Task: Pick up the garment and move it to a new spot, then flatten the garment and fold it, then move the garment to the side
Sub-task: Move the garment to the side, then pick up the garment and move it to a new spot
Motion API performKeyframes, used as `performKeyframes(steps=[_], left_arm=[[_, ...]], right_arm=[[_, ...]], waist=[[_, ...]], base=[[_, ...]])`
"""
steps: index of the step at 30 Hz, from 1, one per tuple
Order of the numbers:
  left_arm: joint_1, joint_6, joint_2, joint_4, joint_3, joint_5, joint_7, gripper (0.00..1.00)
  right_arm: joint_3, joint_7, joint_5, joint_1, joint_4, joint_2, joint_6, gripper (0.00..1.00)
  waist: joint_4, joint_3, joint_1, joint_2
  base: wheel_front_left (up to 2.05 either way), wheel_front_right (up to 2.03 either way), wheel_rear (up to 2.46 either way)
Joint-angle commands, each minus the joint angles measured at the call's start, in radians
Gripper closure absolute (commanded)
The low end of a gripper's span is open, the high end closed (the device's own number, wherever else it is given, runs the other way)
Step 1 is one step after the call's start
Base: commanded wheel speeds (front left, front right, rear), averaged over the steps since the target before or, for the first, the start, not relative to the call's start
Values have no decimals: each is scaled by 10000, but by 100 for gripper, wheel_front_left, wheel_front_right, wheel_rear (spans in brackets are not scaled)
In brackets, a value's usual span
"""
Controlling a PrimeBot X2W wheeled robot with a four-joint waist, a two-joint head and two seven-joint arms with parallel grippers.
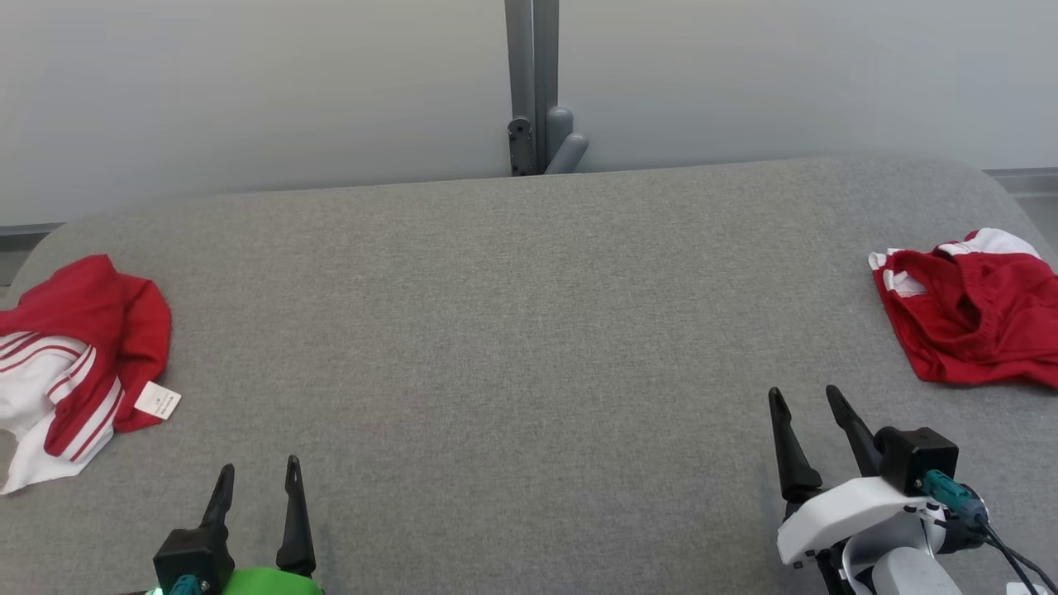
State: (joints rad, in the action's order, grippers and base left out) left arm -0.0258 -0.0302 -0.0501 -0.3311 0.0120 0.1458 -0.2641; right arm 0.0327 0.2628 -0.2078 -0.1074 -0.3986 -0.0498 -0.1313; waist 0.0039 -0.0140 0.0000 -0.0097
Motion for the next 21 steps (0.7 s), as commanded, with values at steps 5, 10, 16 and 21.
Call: performKeyframes(steps=[5, 10, 16, 21], left_arm=[[133, 103, -25, -54, -31, 53, 2, 0], [67, 278, -25, -29, 211, 162, 2, 0], [-44, 361, -20, 10, 560, 189, 2, 0], [-210, 418, -24, 36, 765, 250, 2, 0]], right_arm=[[108, 27, 58, 127, 188, -24, 11, 0], [510, 27, 25, 45, 251, -32, 12, 0], [813, 27, 79, -129, 308, -32, 11, 0], [984, 27, 76, -218, 323, -29, 11, 0]], waist=[[1018, 145, 0, 97], [2176, 230, 0, 97], [3557, 338, 0, 97], [4189, 382, 0, 97]], base=[[0, 0, 0], [0, 0, 0], [0, 0, 0], [0, 0, 0]])
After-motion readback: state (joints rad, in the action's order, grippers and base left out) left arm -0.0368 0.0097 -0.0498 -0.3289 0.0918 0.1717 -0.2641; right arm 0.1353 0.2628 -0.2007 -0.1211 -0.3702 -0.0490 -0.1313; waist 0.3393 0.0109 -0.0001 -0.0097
